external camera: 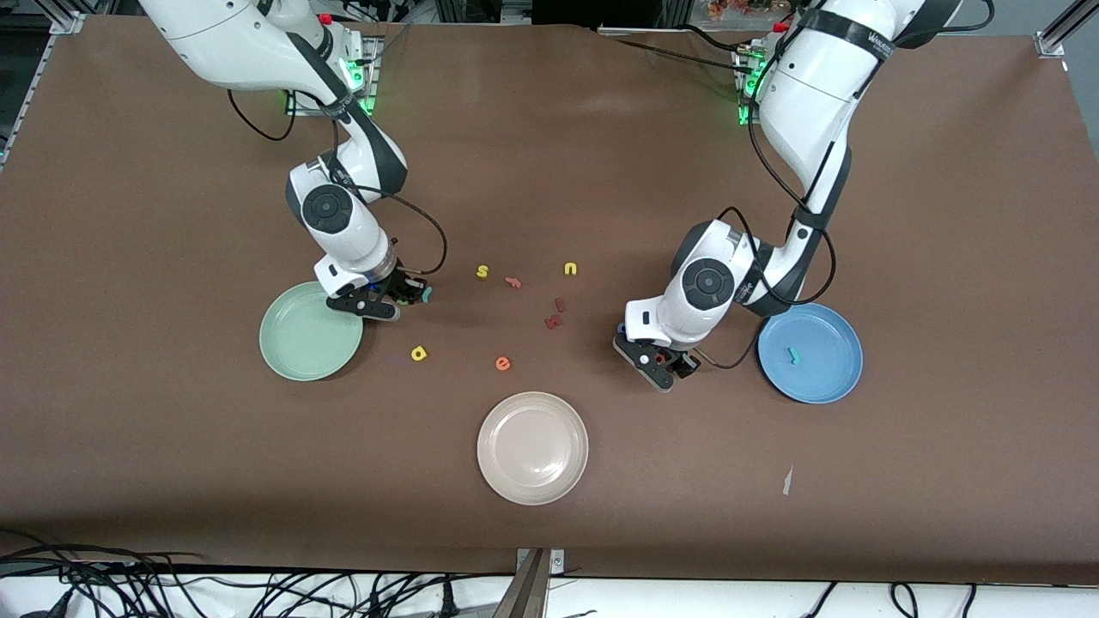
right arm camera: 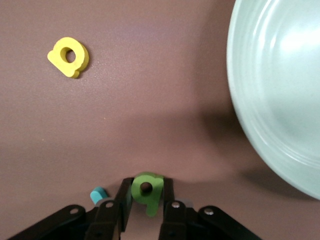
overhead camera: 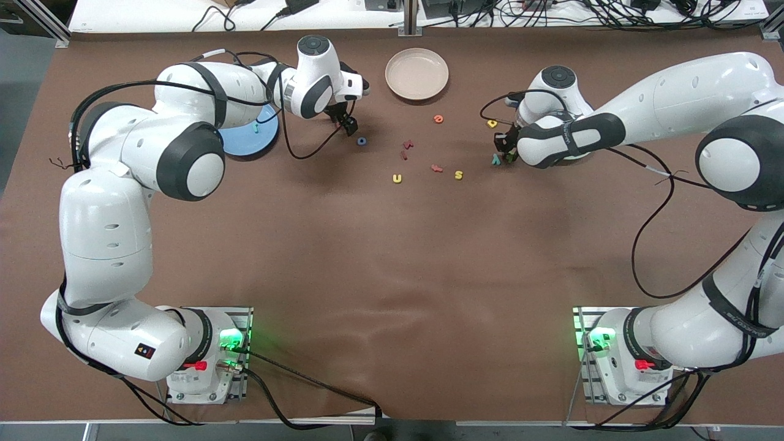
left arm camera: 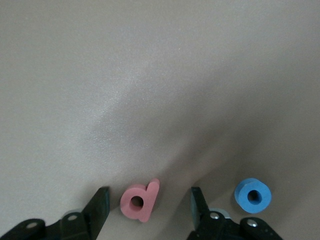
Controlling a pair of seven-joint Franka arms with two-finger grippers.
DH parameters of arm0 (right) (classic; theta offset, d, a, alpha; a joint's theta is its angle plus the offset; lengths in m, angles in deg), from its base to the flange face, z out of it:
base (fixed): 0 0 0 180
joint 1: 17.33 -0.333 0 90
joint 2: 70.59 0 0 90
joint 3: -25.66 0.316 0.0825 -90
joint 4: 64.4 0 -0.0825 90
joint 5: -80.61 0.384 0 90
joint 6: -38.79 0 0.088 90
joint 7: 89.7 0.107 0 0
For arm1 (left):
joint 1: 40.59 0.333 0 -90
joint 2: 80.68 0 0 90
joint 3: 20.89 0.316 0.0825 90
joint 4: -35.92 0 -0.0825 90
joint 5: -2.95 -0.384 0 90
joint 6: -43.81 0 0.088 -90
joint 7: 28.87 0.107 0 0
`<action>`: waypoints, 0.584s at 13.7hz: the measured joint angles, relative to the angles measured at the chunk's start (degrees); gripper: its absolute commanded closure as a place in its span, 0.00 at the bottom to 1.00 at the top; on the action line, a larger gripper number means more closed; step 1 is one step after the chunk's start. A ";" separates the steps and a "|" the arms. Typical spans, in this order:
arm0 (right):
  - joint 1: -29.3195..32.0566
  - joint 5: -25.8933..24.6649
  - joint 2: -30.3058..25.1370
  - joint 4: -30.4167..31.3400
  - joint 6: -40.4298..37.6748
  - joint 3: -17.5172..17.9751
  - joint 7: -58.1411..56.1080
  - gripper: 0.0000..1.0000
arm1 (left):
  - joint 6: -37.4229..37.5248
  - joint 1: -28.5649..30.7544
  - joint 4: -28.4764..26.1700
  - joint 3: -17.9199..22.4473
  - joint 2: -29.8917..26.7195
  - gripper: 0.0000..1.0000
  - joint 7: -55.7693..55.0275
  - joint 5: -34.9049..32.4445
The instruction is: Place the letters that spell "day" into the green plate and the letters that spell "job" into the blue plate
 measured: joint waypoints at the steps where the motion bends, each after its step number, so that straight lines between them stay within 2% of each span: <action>1: -0.01 -0.01 0.00 0.00 0.00 -0.01 0.00 0.80 | -0.09 0.00 0.00 0.02 -0.17 0.62 0.00 0.00; 4: -0.02 -0.21 -0.03 -0.14 0.01 -0.24 0.00 0.79 | -0.14 0.03 0.00 0.06 -0.33 0.87 0.02 0.00; 6: 0.03 -0.77 -0.25 -1.33 -1.71 -1.24 -0.79 0.79 | -0.14 0.15 0.00 0.09 -0.42 0.96 0.00 0.00; 8: 0.31 -0.81 -1.39 -4.06 -7.21 -2.23 -3.98 0.79 | 0.33 1.38 0.14 0.48 -0.50 0.98 -0.17 0.00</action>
